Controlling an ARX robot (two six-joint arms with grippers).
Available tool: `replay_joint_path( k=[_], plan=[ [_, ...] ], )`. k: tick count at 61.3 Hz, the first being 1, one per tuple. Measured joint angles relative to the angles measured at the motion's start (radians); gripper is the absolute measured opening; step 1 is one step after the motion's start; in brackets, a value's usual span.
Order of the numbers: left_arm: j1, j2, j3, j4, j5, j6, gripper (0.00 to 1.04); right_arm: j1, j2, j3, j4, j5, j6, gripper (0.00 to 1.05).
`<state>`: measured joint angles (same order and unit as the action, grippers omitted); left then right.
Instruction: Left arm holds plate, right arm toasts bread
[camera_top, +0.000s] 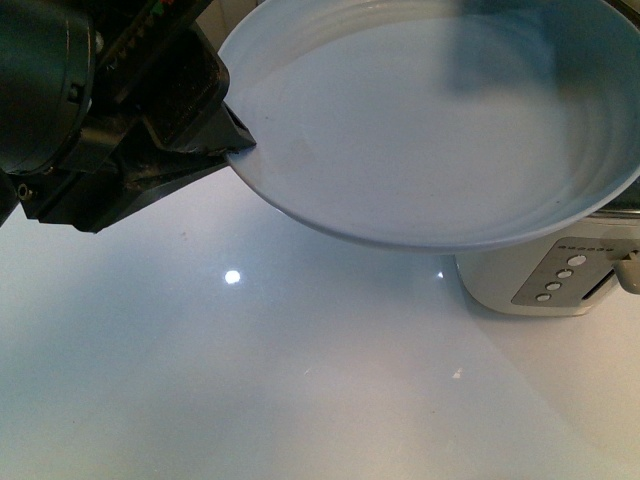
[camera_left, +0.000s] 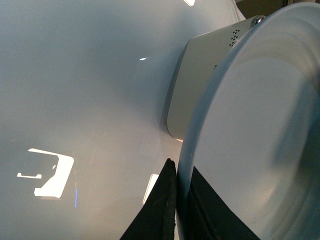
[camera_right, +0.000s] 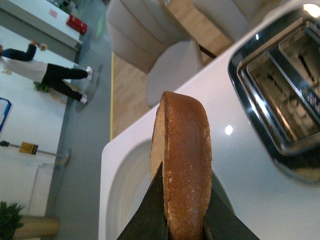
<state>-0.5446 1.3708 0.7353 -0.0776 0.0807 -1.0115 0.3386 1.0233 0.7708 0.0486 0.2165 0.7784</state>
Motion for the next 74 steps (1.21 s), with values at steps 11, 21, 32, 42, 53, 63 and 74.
replay_joint_path(
  k=[11, 21, 32, 42, 53, 63, 74],
  plan=[
    [0.008, -0.007, -0.005, 0.0, 0.005, 0.0, 0.03, -0.076, 0.102, 0.132, 0.014, 0.057, -0.252, 0.04],
    [0.012, -0.013, -0.005, -0.001, 0.006, 0.0, 0.03, -0.106, 0.221, 0.149, 0.058, 0.058, -0.473, 0.04],
    [0.016, -0.014, -0.005, -0.003, 0.01, 0.0, 0.03, -0.129, 0.35, 0.149, 0.066, 0.037, -0.571, 0.04],
    [0.018, -0.014, -0.005, -0.006, 0.017, 0.0, 0.03, -0.132, 0.426, 0.154, 0.068, 0.02, -0.581, 0.04],
    [0.027, -0.015, -0.009, -0.006, 0.021, 0.001, 0.03, -0.128, 0.502, 0.195, 0.068, 0.019, -0.588, 0.04],
    [0.032, -0.016, -0.014, -0.007, 0.026, 0.001, 0.03, -0.125, 0.562, 0.234, 0.069, 0.019, -0.596, 0.04],
    [0.044, -0.021, -0.021, -0.007, 0.033, 0.005, 0.03, -0.127, 0.603, 0.257, 0.076, 0.023, -0.596, 0.04]
  ],
)
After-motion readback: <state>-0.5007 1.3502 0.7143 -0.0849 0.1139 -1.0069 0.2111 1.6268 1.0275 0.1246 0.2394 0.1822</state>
